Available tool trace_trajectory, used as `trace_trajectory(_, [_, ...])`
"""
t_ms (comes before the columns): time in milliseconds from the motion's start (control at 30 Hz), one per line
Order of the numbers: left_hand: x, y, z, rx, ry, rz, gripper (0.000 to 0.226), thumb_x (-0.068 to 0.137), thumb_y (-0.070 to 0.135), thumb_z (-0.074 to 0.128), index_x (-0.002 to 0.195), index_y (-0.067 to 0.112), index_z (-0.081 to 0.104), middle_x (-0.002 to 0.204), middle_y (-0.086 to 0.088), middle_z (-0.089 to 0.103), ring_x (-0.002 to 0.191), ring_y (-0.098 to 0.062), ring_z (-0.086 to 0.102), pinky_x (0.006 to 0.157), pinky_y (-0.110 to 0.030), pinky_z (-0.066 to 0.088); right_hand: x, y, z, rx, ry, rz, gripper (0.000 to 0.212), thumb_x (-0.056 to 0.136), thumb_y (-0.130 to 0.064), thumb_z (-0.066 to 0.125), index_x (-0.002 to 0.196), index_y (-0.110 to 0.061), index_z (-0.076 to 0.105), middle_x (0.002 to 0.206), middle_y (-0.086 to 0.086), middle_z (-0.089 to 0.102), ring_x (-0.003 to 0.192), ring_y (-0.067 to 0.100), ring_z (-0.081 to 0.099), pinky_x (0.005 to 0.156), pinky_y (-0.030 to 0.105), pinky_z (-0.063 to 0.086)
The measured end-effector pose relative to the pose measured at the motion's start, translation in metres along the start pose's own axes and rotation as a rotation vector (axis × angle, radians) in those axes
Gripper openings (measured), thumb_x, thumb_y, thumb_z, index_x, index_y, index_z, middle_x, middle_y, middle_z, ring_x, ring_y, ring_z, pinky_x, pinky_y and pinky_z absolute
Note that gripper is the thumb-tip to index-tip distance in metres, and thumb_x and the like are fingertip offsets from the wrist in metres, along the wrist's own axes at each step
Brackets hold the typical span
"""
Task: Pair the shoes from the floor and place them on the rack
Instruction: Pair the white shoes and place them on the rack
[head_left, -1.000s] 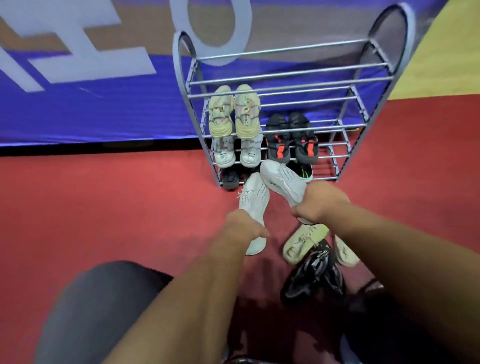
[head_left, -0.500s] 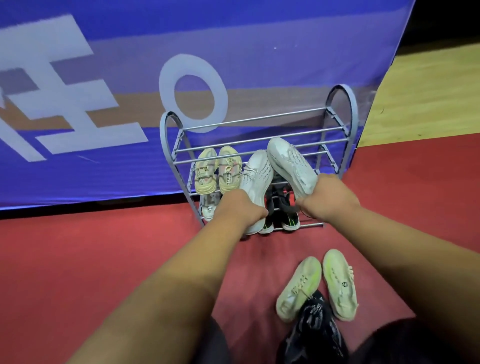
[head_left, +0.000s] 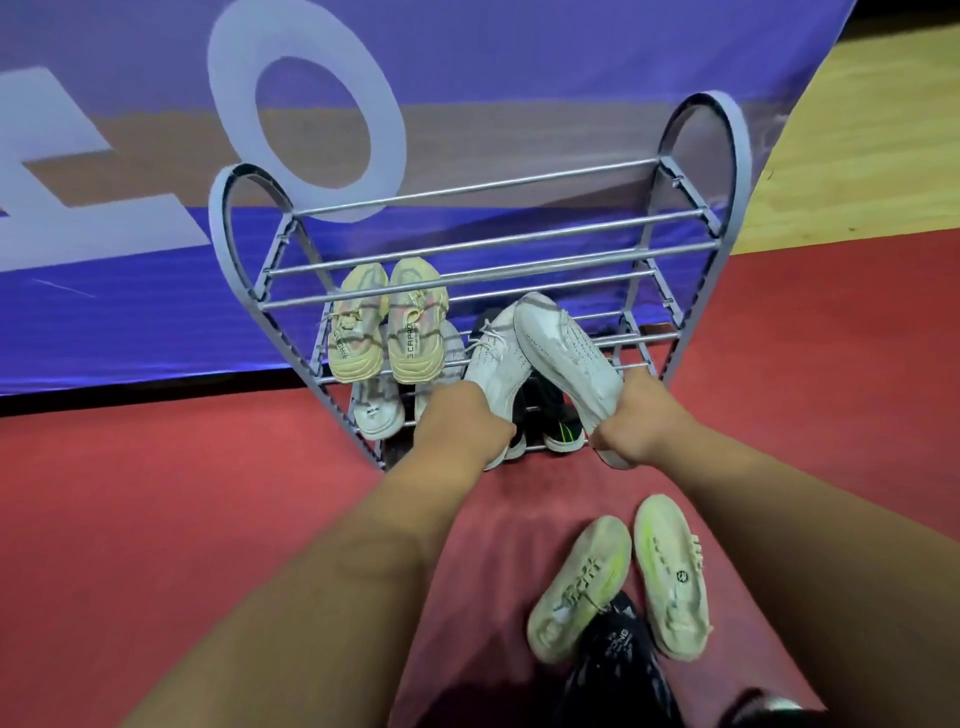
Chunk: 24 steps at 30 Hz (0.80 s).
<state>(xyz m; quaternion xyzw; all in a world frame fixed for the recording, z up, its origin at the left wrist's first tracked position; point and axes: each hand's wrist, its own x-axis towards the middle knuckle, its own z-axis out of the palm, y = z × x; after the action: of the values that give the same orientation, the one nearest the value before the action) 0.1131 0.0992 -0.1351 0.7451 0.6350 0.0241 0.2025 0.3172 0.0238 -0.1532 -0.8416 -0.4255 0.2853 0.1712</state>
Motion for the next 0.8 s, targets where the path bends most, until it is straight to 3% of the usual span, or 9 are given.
trace_trajectory(167, [0.015, 0.012, -0.003, -0.086, 0.063, -0.044, 0.032, 0.073, 0.044, 0.072, 0.078, 0.015, 0.057, 0.098, -0.011, 0.064, 0.071, -0.029, 0.058, 0.061, -0.029, 0.042, 0.013, -0.023, 0.004, 0.119, 0.104, -0.052, 0.036, 0.065, -0.02, 0.084, 0.09, -0.005, 0.063, 0.084, 0.009, 0.066, 0.066, 0.024, 0.063, 0.045, 0.023, 0.035])
trace_trajectory(367, [0.039, 0.03, -0.012, -0.163, 0.074, -0.071, 0.04, 0.077, 0.048, 0.075, 0.091, 0.012, 0.067, 0.108, -0.013, 0.066, 0.081, -0.029, 0.061, 0.063, -0.03, 0.043, 0.022, -0.036, -0.002, 0.148, 0.221, -0.076, 0.042, 0.067, -0.036, 0.081, 0.1, -0.015, 0.065, 0.093, 0.003, 0.068, 0.082, 0.026, 0.065, 0.061, 0.03, 0.045])
trace_trajectory(433, [0.051, 0.034, -0.017, -0.172, 0.093, -0.065, 0.038, 0.078, 0.047, 0.077, 0.075, 0.016, 0.056, 0.104, -0.011, 0.067, 0.072, -0.025, 0.056, 0.056, -0.027, 0.038, 0.03, -0.039, -0.008, 0.146, 0.258, -0.07, 0.04, 0.066, -0.04, 0.078, 0.097, -0.019, 0.064, 0.09, 0.0, 0.068, 0.08, 0.025, 0.065, 0.066, 0.033, 0.049])
trace_trajectory(500, [0.064, 0.038, -0.021, -0.177, 0.117, -0.069, 0.037, 0.077, 0.043, 0.077, 0.072, 0.017, 0.051, 0.102, -0.01, 0.067, 0.059, -0.019, 0.049, 0.047, -0.025, 0.029, 0.039, -0.043, -0.013, 0.141, 0.299, -0.08, 0.032, 0.065, -0.041, 0.076, 0.088, -0.022, 0.062, 0.084, -0.003, 0.067, 0.07, 0.017, 0.062, 0.058, 0.032, 0.047])
trace_trajectory(567, [0.078, 0.039, -0.024, -0.186, 0.132, -0.078, 0.034, 0.077, 0.044, 0.075, 0.08, 0.015, 0.057, 0.105, -0.011, 0.066, 0.056, -0.016, 0.047, 0.047, -0.024, 0.029, 0.049, -0.049, -0.014, 0.118, 0.338, -0.071, 0.031, 0.066, -0.043, 0.075, 0.083, -0.022, 0.058, 0.082, -0.003, 0.065, 0.065, 0.014, 0.058, 0.053, 0.029, 0.041])
trace_trajectory(633, [0.091, 0.04, -0.024, -0.184, 0.156, -0.08, 0.036, 0.078, 0.048, 0.075, 0.084, 0.016, 0.06, 0.107, -0.012, 0.065, 0.057, -0.017, 0.05, 0.049, -0.025, 0.033, 0.062, -0.056, -0.012, 0.086, 0.351, -0.028, 0.042, 0.07, -0.048, 0.074, 0.094, -0.016, 0.06, 0.09, 0.002, 0.064, 0.073, 0.025, 0.058, 0.059, 0.033, 0.043])
trace_trajectory(800, [0.103, 0.03, -0.006, -0.118, 0.191, -0.079, 0.049, 0.082, 0.053, 0.073, 0.109, 0.012, 0.067, 0.113, -0.011, 0.063, 0.084, -0.03, 0.062, 0.064, -0.035, 0.043, 0.087, -0.067, 0.003, 0.054, 0.361, -0.01, 0.058, 0.08, -0.058, 0.071, 0.111, -0.01, 0.062, 0.106, 0.012, 0.065, 0.095, 0.036, 0.061, 0.07, 0.037, 0.043])
